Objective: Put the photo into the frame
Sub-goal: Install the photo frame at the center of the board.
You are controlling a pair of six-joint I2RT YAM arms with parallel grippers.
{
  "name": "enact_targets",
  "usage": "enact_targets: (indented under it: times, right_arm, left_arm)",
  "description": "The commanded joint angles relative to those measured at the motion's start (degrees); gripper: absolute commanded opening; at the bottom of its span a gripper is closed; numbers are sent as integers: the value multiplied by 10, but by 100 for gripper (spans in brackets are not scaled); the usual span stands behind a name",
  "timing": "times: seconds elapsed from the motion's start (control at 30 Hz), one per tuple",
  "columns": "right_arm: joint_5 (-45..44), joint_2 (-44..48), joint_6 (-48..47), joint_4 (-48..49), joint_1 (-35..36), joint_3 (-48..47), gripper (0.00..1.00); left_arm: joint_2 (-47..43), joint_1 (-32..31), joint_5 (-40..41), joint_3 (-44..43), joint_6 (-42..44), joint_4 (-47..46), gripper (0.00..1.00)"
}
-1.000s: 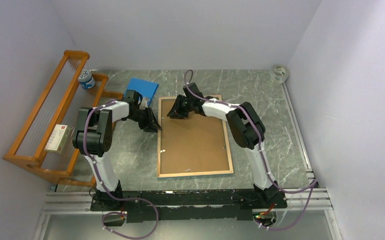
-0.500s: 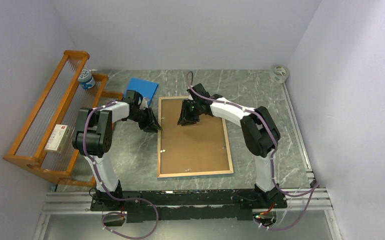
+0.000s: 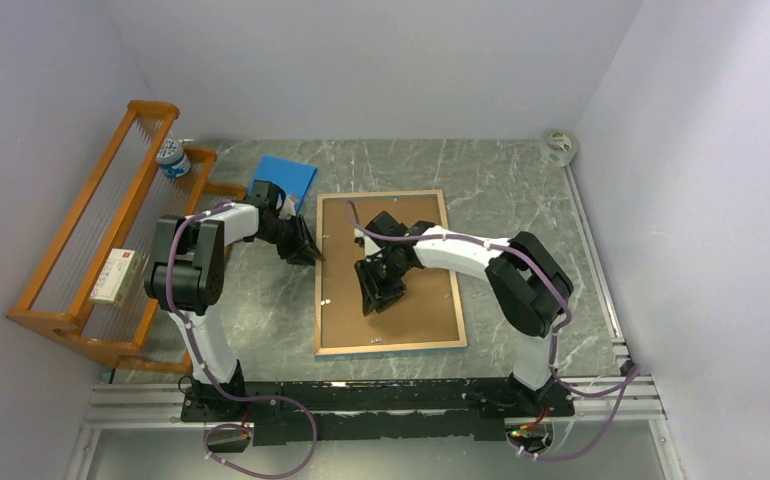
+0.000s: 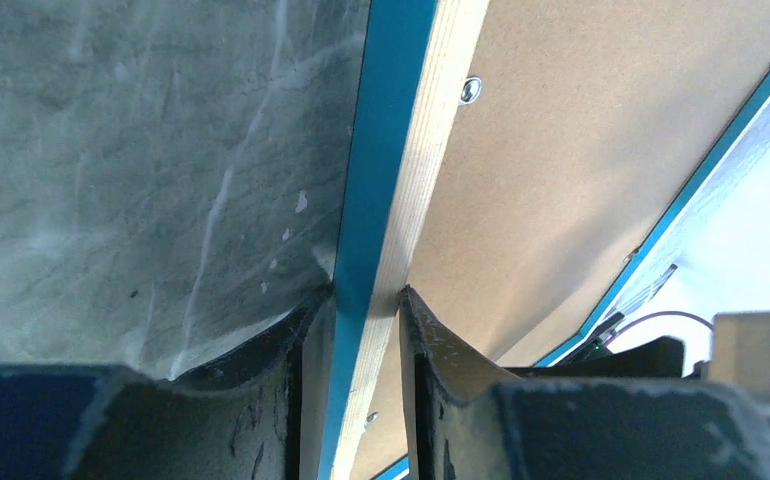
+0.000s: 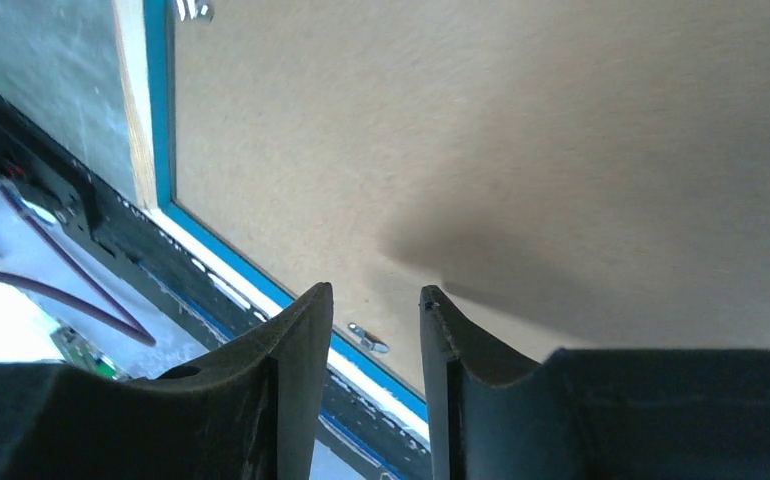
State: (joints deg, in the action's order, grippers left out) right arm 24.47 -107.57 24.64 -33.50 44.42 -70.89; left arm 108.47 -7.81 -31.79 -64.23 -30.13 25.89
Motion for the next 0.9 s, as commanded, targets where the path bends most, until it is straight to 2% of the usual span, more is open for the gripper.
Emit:
enact_targets:
  times: [0.0,0.3,0.47,0.87]
  right_arm:
    - [12,17,-30,-11,26,5,40]
    - [24,8,-35,-27,39,24,30]
    - [38,11,-28,-15,46,50,20]
    - [62,14,-8,19,62,92,17]
  left_arm:
    - [-8,-6,1,13,2,48,33]
    - [-1,-6,1,14,0,44,31]
    - [-3,-6,-1,18,-1,43,31]
    - [-10,-6,5,32,-10,38,31]
